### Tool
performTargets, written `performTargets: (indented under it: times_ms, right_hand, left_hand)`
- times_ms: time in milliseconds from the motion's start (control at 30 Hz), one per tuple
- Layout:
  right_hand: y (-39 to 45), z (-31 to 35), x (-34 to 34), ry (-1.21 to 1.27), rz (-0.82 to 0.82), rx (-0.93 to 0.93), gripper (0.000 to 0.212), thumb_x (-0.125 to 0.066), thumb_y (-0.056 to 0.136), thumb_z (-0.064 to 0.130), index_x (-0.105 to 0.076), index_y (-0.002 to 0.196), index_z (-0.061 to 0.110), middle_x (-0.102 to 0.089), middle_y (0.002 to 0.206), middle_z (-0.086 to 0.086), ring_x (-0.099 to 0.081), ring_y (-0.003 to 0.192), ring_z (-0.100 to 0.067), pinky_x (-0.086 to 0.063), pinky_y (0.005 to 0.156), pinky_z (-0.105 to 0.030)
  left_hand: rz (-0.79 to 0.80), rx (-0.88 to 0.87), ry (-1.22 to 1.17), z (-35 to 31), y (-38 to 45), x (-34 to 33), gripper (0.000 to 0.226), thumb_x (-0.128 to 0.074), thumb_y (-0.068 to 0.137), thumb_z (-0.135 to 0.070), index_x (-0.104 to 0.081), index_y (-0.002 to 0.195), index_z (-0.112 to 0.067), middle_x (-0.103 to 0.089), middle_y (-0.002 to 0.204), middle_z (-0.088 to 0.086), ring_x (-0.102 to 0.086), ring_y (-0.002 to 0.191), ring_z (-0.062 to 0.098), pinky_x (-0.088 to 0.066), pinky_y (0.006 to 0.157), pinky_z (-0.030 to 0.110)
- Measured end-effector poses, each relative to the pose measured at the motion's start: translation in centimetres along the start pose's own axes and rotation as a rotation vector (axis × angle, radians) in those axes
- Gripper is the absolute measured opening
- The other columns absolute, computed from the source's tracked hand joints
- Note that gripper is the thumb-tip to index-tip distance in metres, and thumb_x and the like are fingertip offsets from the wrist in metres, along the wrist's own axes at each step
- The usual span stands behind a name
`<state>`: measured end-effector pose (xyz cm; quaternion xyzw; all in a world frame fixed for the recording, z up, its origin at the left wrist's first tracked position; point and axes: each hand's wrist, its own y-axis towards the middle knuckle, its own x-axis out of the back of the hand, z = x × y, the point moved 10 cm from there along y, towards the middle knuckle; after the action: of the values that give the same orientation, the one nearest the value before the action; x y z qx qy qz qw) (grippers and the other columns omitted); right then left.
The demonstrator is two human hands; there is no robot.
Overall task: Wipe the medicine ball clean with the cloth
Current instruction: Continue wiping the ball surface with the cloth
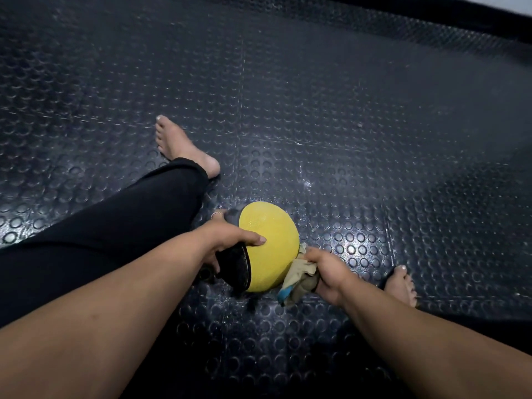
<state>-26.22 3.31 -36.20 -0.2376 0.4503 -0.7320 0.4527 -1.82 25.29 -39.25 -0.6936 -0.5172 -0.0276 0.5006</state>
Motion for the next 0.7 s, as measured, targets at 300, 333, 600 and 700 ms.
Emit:
performTargets:
  times_ms: [300,333,600,700]
  right_hand:
    - [-0.7,4.3,2.3,-0.385,-0.040,0.131,0.032,-0.050,0.083,-0.006,-0.063,0.109,0.008,-0.063,0.086,-0.013,-0.058,0.066,-0.019,-0.049,0.059,-0.024]
    - [-0.9,4.8,2.7,-0.583,-0.080,0.146,0.029,-0.054,0.082,-0.005,-0.065,0.104,0.010,-0.064,0.085,-0.012,-0.057,0.068,-0.018,-0.048,0.061,-0.021]
    - [-1.6,7.8,3.0,-0.982,-0.279,0.388,0.060,-0.056,0.072,0.019,-0.053,0.129,0.036,-0.057,0.118,-0.006,-0.061,0.095,-0.020,-0.050,0.092,-0.033]
    - [-3.7,10.0,1.9,-0.909,-0.362,0.506,0.061,-0.062,0.078,0.006,-0.046,0.134,0.024,-0.054,0.110,0.005,-0.057,0.090,-0.013,-0.045,0.078,-0.019]
  left_hand:
    - [0.368,-0.065,0.046,-1.4,-13.7,-5.5,0.117,-0.092,0.057,-0.041,-0.018,0.144,-0.018,-0.042,0.143,0.005,-0.047,0.127,0.025,-0.041,0.104,0.033]
    - [0.370,-0.111,0.140,-1.3,-14.5,-6.0,0.117,-0.092,0.056,-0.043,-0.017,0.143,-0.019,-0.041,0.143,0.006,-0.047,0.128,0.026,-0.040,0.105,0.034]
    - [0.388,-0.546,0.506,-5.6,-16.1,-8.5,0.117,-0.082,0.075,-0.039,0.004,0.155,-0.039,0.019,0.162,-0.004,0.015,0.149,0.031,-0.011,0.119,0.052]
    - [0.365,-0.497,0.445,-5.6,-14.9,-8.0,0.116,-0.081,0.074,-0.044,0.002,0.155,-0.038,0.012,0.163,-0.004,0.007,0.150,0.032,-0.012,0.120,0.049]
